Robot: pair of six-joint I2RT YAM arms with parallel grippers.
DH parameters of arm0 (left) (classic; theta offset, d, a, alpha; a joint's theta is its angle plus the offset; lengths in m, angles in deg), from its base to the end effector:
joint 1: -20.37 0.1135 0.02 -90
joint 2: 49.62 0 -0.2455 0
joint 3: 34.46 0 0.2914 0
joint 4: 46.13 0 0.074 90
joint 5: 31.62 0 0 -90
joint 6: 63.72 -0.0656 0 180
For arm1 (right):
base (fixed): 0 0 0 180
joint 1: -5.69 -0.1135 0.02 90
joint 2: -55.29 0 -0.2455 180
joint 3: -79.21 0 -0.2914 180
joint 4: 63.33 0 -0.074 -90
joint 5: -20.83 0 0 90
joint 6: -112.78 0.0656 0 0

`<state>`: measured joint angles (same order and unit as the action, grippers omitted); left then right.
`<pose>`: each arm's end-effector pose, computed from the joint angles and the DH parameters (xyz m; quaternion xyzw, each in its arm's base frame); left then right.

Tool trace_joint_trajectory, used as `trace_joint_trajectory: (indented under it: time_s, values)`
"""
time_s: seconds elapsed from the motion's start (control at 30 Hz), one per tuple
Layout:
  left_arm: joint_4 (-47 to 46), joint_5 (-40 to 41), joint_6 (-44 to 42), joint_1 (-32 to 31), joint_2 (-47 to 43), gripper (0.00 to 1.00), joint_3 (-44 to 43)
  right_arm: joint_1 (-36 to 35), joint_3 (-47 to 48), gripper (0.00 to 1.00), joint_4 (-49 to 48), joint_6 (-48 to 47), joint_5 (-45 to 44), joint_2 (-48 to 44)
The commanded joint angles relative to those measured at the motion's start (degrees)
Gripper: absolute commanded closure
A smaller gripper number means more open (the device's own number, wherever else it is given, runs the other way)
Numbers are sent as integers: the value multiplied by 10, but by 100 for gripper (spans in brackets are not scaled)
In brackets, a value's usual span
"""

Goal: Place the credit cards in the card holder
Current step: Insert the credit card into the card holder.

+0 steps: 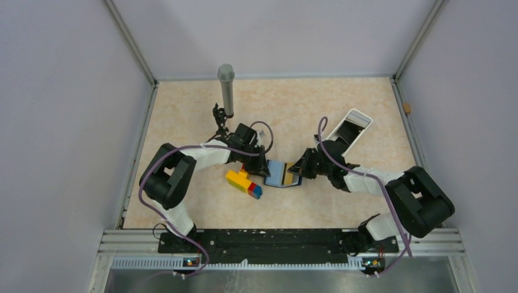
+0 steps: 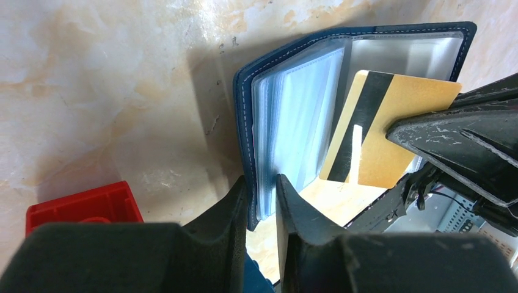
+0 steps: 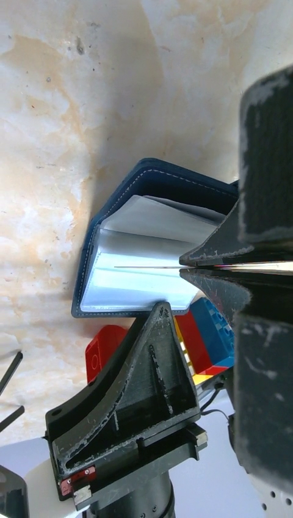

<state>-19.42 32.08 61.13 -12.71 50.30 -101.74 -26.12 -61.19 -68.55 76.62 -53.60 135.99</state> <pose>0.2987 -0.2292 0.0839 0.0456 0.9400 -0.3258 0.0909 0.2551 0.1789 0.0838 0.1081 0.8778 0.3949 0.2486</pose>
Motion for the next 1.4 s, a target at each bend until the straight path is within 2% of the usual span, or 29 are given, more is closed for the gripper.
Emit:
trace_joint_trajectory:
  time_s: [0.0,0.47,1.03,1.37]
  values:
    - [6,15,-14,0,14,77,-17,4,5,100,-45,2,9,18]
    - [9,14,-18,0,18,79,-20,4,3,100,-76,14,10,92]
    - [9,7,-17,0,18,81,-21,-25,-17,100,-72,42,-44,118]
    - [9,4,-17,0,19,81,-21,-32,-19,100,-107,47,-53,147]
